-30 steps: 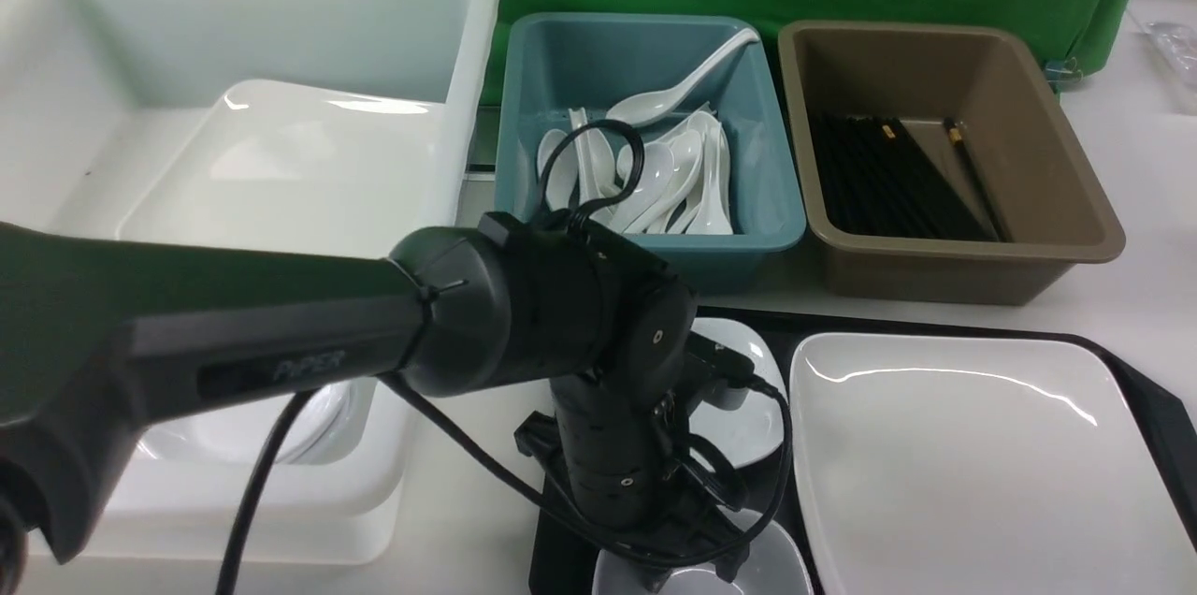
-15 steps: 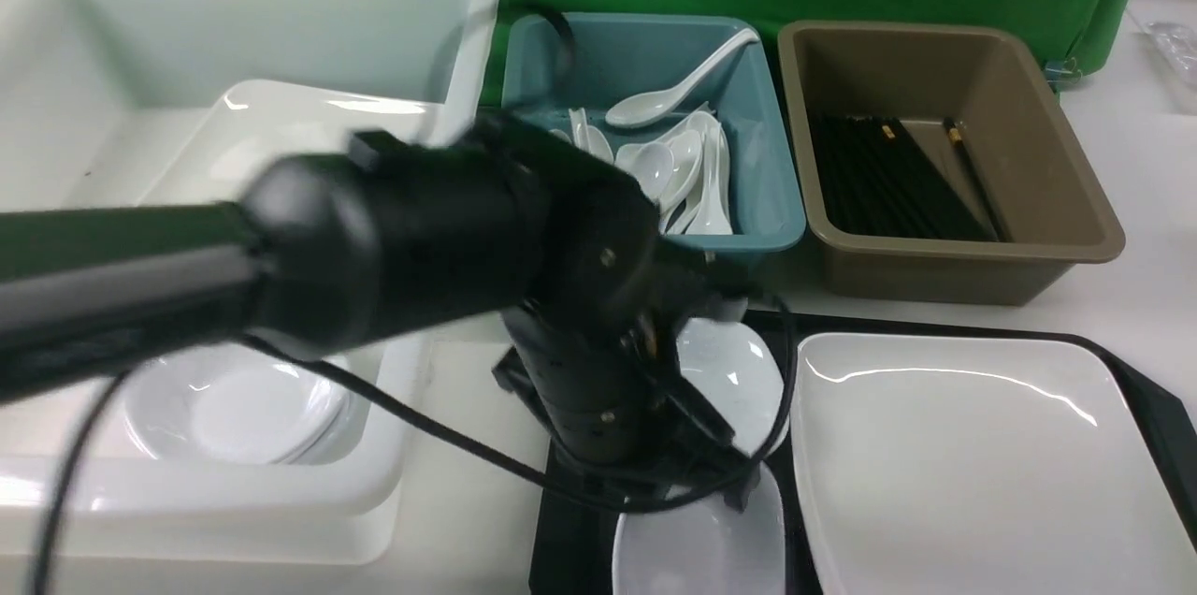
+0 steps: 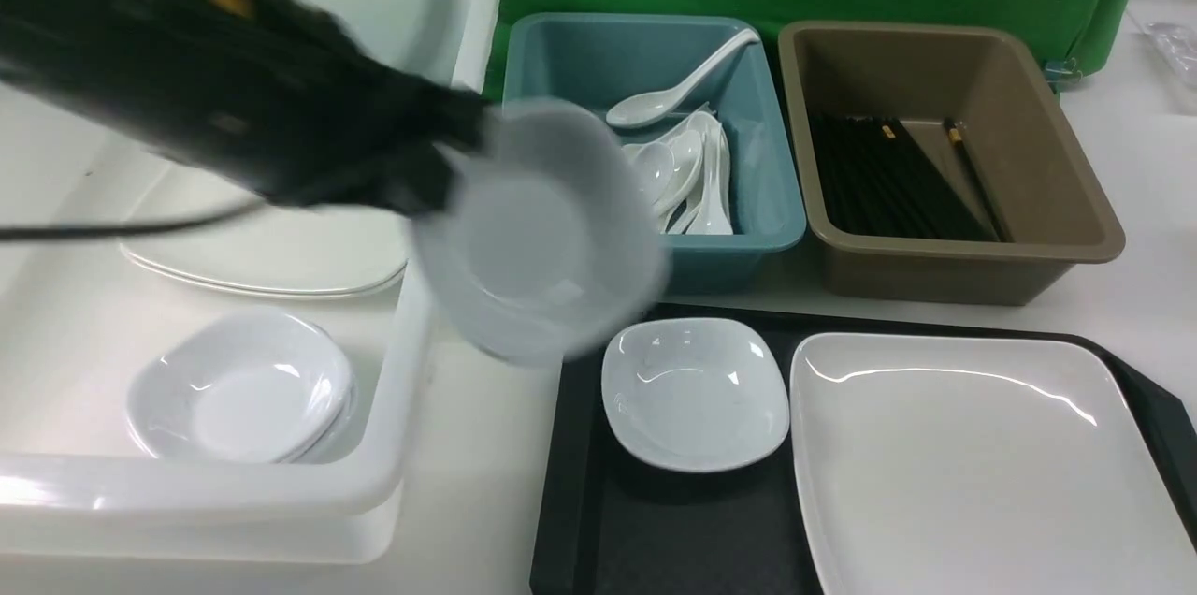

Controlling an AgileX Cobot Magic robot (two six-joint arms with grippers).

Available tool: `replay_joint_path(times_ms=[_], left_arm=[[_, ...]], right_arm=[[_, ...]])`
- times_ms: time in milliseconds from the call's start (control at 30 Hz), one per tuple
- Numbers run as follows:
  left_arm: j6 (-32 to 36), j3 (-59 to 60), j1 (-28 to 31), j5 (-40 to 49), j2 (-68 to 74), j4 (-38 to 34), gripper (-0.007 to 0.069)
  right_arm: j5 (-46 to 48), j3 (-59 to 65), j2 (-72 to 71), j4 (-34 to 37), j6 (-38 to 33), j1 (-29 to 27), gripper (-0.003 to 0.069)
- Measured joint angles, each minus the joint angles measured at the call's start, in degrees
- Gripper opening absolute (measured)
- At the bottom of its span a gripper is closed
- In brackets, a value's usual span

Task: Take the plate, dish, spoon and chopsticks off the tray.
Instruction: Use the left arm to put the small plate into the large storage box on the left

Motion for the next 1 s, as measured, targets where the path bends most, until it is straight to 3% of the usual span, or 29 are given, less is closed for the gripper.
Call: replay_joint_path(times_ms=[67,100,167,267,367,533,800,933,1000], left_arm=[[0.69,1.44,8.76,0.76,-3.41,0.06,0.0022],[0.79,1.65,9.59,0.75,-3.88,0.12,0.0022],[1.45,4.51,17.22,0.39,-5.73,0.16,0.0022],[1.92,14.08,28.89,-5.64,-6.53,-3.97,0.0022],[5.10,23.56,33.29,-13.43,-6.36,-10.45,0.0022],[9.50,32.41,34.11,-21.28,-5.65,-16.82,0.0022],[12.09,33.88,34.11,-25.25,-1.43,-18.43,0.0058],[13.39,33.88,34.11,-26.08,0.96,-18.52,0.0148],[15.69,33.88,34.11,-24.85,1.60,-18.68,0.0247]], right_arm=[[-0.18,0.00,0.00,0.00,0.00,0.00,0.0035],[-0.27,0.00,0.00,0.00,0.00,0.00,0.0035],[-0.53,0.00,0.00,0.00,0.00,0.00,0.0035],[-0.90,0.00,0.00,0.00,0.00,0.00,0.0035],[-0.97,0.00,0.00,0.00,0.00,0.00,0.0035],[-1.31,0.00,0.00,0.00,0.00,0.00,0.0035],[-1.89,0.00,0.00,0.00,0.00,0.00,0.0035],[-1.94,0.00,0.00,0.00,0.00,0.00,0.0035],[-1.89,0.00,0.00,0.19,0.00,0.00,0.0035]])
